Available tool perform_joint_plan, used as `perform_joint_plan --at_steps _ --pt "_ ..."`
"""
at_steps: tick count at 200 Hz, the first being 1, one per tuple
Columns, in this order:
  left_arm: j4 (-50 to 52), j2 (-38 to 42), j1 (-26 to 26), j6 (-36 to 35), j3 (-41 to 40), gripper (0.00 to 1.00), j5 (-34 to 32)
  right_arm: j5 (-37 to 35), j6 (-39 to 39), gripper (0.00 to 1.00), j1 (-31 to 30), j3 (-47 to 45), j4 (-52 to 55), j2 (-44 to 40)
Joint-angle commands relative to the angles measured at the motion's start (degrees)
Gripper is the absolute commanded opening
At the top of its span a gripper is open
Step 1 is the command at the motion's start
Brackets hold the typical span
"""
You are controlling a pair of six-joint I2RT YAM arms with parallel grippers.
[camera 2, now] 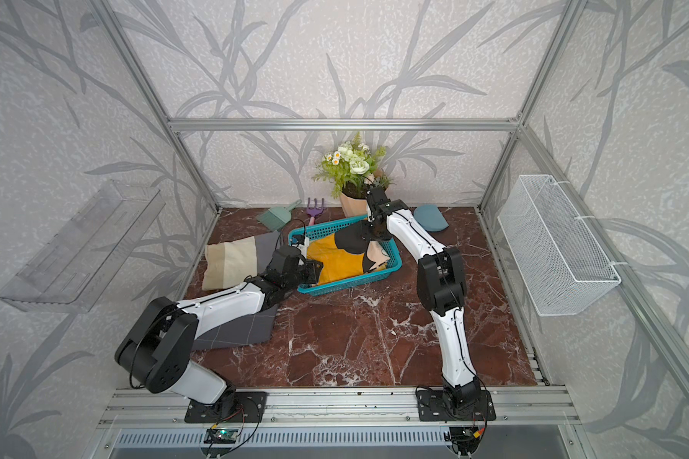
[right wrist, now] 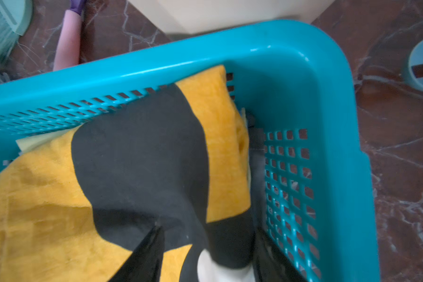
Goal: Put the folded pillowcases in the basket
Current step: Place the pillowcase in the basket.
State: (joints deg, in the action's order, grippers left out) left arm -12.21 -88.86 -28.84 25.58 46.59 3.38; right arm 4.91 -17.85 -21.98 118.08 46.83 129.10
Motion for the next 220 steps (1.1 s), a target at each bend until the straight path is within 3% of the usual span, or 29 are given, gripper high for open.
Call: perform_joint_plan --at_steps 1,31,98,138,220 --pt "0.38 1.01 0.30 -0.53 0.15 0.64 -0.74 -2.42 0.42 0.73 0.38 -0.11 1.08 -1.78" --pt "5.26 4.23 0.28 -1.26 2.85 0.82 -2.53 -2.98 0.55 0.80 0.19 -3.89 -2.04 -7.96" --pt "12.16 12.75 0.41 -1.66 7.97 0.90 -10.24 -10.33 0.64 0.82 0.56 -20.53 -8.62 -22.66" --pt "13.90 7.67 1.86 -0.63 9.45 0.92 -8.30 -7.99 -0.45 0.71 2.94 -24.74 -9.40 -21.84" --pt "11.59 6.87 4.45 0.79 4.23 0.92 -6.72 -5.18 0.19 0.52 4.49 -19.79 -6.80 -13.92"
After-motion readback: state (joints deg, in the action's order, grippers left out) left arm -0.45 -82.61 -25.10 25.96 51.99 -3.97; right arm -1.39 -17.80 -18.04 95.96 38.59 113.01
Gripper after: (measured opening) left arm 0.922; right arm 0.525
